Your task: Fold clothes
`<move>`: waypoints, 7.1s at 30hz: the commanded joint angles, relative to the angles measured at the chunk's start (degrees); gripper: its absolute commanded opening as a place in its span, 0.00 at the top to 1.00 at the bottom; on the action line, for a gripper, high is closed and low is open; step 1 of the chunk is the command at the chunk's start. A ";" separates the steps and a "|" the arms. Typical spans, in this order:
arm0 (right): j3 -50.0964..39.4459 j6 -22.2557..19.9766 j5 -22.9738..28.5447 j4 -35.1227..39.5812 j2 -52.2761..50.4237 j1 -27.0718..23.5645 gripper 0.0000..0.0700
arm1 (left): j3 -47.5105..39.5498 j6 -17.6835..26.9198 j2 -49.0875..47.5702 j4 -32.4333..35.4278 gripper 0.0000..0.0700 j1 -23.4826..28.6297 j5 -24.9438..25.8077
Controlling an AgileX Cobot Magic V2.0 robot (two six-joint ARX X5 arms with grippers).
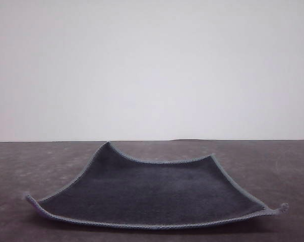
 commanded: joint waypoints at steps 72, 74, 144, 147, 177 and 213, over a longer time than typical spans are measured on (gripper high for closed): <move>34.08 9.36 -7.32 1.38 43.46 0.02 0.99 | 32.24 -14.15 41.47 9.13 0.96 -0.76 7.07; 37.14 9.40 -11.00 0.96 48.57 0.02 0.99 | 36.03 -13.25 47.13 8.23 0.96 -1.17 9.69; 47.60 12.92 -33.75 10.79 96.09 12.35 0.36 | 54.73 -14.71 100.42 13.19 0.55 -18.43 29.00; 47.60 13.98 -34.61 12.85 98.04 12.35 0.36 | 56.97 -14.72 102.20 12.34 0.55 -18.97 29.57; 47.69 17.29 -34.53 18.64 101.42 14.99 0.63 | 58.60 -11.53 105.63 8.00 0.55 -20.83 29.53; 50.30 14.92 -45.57 10.38 101.22 12.45 1.00 | 65.14 3.50 105.61 -11.12 0.99 -20.82 23.84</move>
